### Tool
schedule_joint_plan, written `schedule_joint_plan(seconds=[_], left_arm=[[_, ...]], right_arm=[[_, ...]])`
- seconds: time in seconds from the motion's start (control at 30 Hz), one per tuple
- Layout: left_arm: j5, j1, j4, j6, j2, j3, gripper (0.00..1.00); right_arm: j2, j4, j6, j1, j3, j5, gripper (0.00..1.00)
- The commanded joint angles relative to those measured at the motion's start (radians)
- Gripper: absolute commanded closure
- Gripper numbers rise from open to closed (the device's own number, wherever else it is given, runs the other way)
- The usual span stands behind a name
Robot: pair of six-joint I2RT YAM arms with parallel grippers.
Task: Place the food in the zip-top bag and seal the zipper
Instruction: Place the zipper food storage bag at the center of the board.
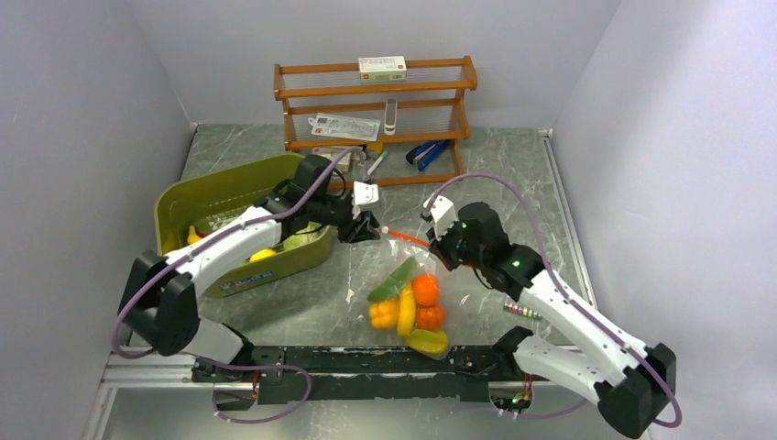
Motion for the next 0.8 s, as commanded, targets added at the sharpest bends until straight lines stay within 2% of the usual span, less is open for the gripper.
schedule_joint_plan(seconds=[0.0, 0.33, 0.43, 0.5, 0.53, 0.63, 0.77], left_arm=[[-0.097, 0.008, -0.047, 0.006, 0.034, 0.058, 0.62], [-0.164, 0.008, 0.009, -0.086, -0.105, 0.075, 0.43], [-0.207, 0.008, 0.042, -0.136, -0.172, 0.046, 0.27], [-0.238, 0.008, 0.052, -0.171, -0.213, 0.022, 0.01], [-0.253, 0.009, 0.049, -0.183, -0.234, 0.013, 0.01], [-0.317, 0.008, 0.020, -0.210, -0.299, -0.013, 0.01], [-0.488, 0.008, 0.037, -0.319, -0.388, -0.069, 0.01]], right_arm=[[0.046, 0.158, 0.033, -0.042, -0.051, 0.021, 1.00], [0.142, 0.271, -0.004, -0.189, -0.055, -0.010, 1.00], [0.202, 0.320, -0.017, -0.202, -0.040, 0.011, 1.00], [0.247, 0.349, -0.011, -0.204, -0.029, 0.018, 1.00], [0.254, 0.358, 0.000, -0.205, -0.022, 0.026, 1.00], [0.245, 0.384, 0.044, -0.206, -0.004, 0.038, 0.90], [0.162, 0.373, 0.083, -0.206, -0.004, 0.054, 0.68]])
